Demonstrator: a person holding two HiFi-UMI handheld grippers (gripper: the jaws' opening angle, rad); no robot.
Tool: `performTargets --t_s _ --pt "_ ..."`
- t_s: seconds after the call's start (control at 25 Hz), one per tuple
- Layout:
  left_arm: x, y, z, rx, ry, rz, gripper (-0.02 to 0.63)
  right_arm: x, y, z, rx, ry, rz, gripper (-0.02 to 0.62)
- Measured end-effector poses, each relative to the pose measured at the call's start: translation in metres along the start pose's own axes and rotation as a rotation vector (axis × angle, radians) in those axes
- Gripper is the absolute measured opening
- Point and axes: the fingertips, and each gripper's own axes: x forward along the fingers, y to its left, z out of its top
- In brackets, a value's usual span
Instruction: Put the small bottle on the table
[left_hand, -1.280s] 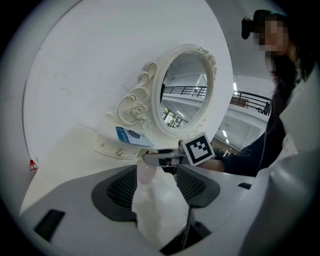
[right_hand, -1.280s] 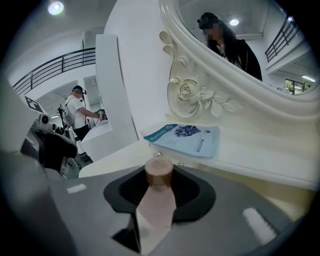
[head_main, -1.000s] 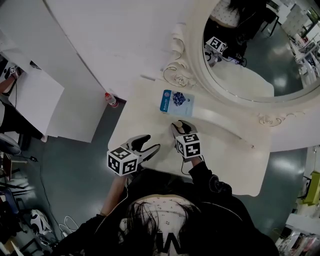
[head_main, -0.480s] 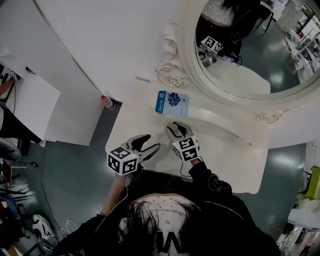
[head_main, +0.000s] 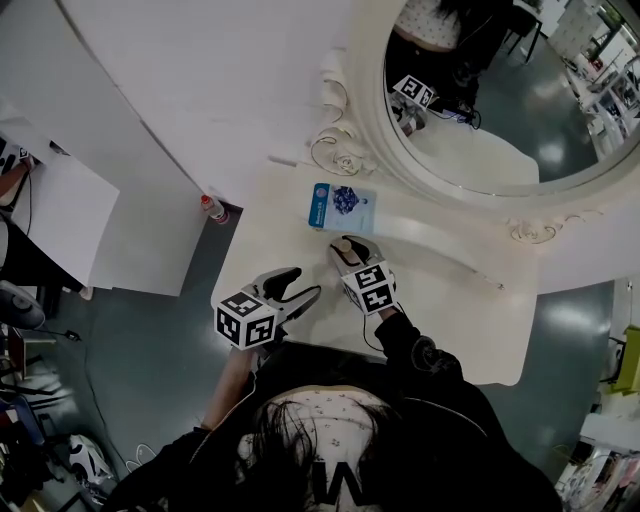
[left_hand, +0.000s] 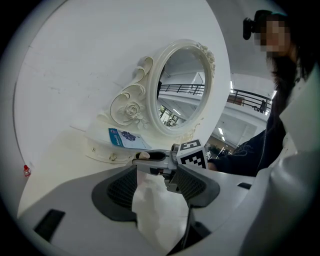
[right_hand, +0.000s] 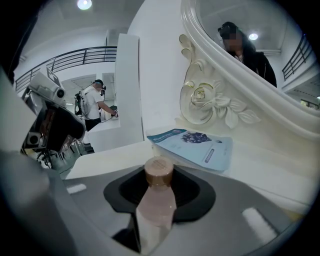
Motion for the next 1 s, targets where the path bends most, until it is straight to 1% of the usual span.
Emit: performTargets --t_s 0.12,0.32,0.36,0.56,0.68,0.84,1.0 --pt "-0.002 0.002 0.0 0.005 0.0 0.002 0.249 0.005 -0.002 0.002 0.007 -0.004 -0.006 0.143" --pt "-0.004 0.0 0.0 0.012 0.007 0.0 0.249 0.004 0.0 0.005 0.034 0.024 -0.002 0.144" --pt "-0.005 0.0 0.0 0.014 0.008 0.0 0.249 0.004 -0.001 0.004 0.046 0.03 -0.009 0.162" --pt "-0.004 0.0 0.001 0.023 0.014 -0.008 0.249 -0.002 -0.005 0.001 0.08 0.035 -0.036 0.176" --pt "-0.003 -0.001 0.0 0.029 0.02 -0.016 0.249 -0.012 -0.004 0.005 0.103 0.02 -0.044 0.176" --pt "0.002 -0.009 -0.002 0.04 0.032 -0.042 0.249 -0.033 -0.004 0.012 0.157 -0.025 -0.062 0.176" --pt "0.012 -0.018 -0.003 0.056 0.044 -0.075 0.249 -0.057 -0.001 0.021 0.195 -0.061 -0.058 0.176"
